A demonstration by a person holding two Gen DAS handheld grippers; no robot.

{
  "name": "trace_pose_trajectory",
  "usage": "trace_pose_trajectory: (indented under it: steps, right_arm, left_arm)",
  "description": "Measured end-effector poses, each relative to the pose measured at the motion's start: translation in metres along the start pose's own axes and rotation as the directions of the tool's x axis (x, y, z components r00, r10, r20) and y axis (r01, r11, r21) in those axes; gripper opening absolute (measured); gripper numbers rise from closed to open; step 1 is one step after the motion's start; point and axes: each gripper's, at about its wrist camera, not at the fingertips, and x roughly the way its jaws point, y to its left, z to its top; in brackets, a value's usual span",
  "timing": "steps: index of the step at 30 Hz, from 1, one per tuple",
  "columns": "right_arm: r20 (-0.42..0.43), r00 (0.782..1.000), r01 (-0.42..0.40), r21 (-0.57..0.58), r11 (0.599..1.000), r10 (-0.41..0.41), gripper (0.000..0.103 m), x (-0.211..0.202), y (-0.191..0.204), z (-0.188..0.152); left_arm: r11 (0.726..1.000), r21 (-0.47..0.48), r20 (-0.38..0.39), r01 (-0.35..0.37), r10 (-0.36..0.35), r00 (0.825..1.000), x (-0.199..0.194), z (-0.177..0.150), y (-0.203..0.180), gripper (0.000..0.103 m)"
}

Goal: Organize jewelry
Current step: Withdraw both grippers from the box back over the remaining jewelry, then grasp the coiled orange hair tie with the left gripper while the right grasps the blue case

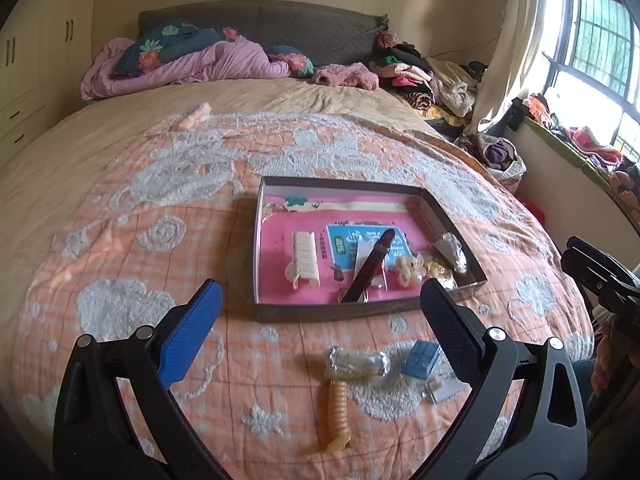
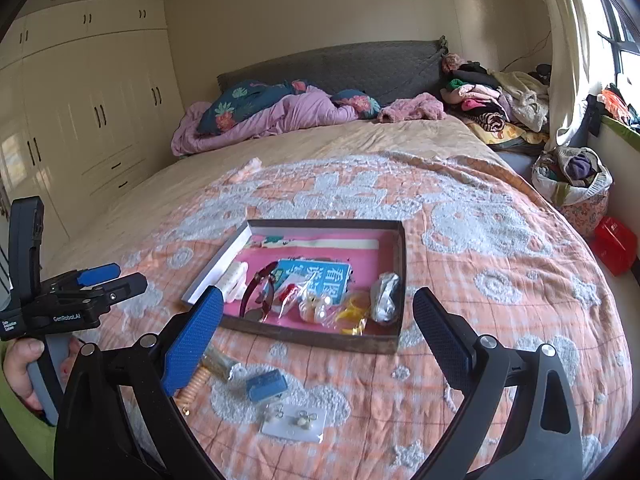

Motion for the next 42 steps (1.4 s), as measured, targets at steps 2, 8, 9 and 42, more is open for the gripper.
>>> trace_pose_trajectory:
  steps: [2, 8, 9, 42]
  right_arm:
    - [-0.003, 1.0, -0.004, -0.002, 1.0, 0.004, 0.095, -0.002, 0.001, -0.003]
    - [-0.028, 0.999, -0.017, -0.022, 1.0, 0.017, 0.095, -0.003, 0.007, -0.013]
    - [-0.032, 0.999, -0.019, -0.025, 1.0, 0.019, 0.095, -0.003, 0.008, -0.014]
    - [-0.242, 0.969, -0.073, -0.111, 0.991, 0.044, 0.095, 0.048, 0.024, -0.069]
  left_arm:
    - [1.0, 0.002, -0.006, -0.005, 0.005, 1.0, -0.001, -0.004, 0.0, 0.093]
    - [1.0, 0.018, -0.033, -0.01, 0.011, 0.999, 0.0, -0.019, -0.003, 0.093]
    - [1.0, 0.024, -0.04, -0.012, 0.013, 0.999, 0.0, -0.021, -0.005, 0.093]
    - [0.996, 0.091, -0.215, 0.015, 0.005, 0.977, 0.028, -0.087, -0.014, 0.091]
